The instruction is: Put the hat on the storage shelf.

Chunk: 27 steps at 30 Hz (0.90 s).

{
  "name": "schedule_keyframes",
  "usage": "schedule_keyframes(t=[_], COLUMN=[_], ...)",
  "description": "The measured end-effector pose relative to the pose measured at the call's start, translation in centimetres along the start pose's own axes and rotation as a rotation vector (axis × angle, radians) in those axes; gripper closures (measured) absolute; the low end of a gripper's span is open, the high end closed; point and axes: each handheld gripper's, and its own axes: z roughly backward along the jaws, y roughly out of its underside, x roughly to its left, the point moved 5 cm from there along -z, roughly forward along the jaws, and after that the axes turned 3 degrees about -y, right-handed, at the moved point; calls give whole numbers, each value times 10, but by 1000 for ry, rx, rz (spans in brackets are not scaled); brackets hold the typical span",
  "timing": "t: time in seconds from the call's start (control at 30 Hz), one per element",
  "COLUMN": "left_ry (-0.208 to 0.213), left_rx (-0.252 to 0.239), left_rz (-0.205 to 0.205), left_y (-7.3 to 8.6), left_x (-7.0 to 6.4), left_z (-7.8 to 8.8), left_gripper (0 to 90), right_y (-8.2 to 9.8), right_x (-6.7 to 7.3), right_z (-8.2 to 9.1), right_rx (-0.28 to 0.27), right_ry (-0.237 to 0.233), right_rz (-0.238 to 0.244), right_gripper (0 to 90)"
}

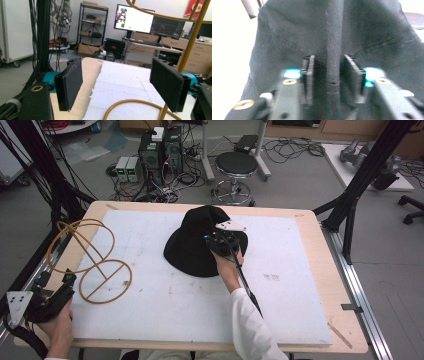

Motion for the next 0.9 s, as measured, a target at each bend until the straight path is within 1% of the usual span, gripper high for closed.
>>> schedule_keyframes(t=[0.03, 0.1, 0.2, 0.27, 0.33, 0.53, 0.6, 0.67, 0.9], left_ry=[0, -2, -2, -1, -1, -5, -7, -9, -16], left_rx=[0, 0, -1, 1, 1, -1, -4, -2, -3], left_rz=[1, 0, 1, -1, -1, 2, 2, -1, 0], left_y=[0, 0, 0, 0, 0, 0, 0, 0, 0], left_x=[0, 1, 1, 1, 1, 1, 2, 2, 5], left_z=[0, 0, 0, 0, 1, 1, 2, 2, 5], left_gripper=[265, 265, 265, 265, 265, 265, 266, 266, 266], right_y=[0, -2, -2, -2, -2, -1, -1, -1, -3], right_x=[0, 0, 1, 1, 0, 1, 3, 3, 2], right_z=[0, 2, 2, 2, 2, 3, 5, 6, 9], right_rx=[0, -11, -9, -12, -16, -30, -35, -41, -52], right_ry=[0, 2, 16, 15, 15, 22, 27, 32, 30], right_rz=[0, 6, 33, 29, 9, 15, 10, 14, 3], right_gripper=[728, 830, 858, 859, 859, 858, 858, 858, 859])
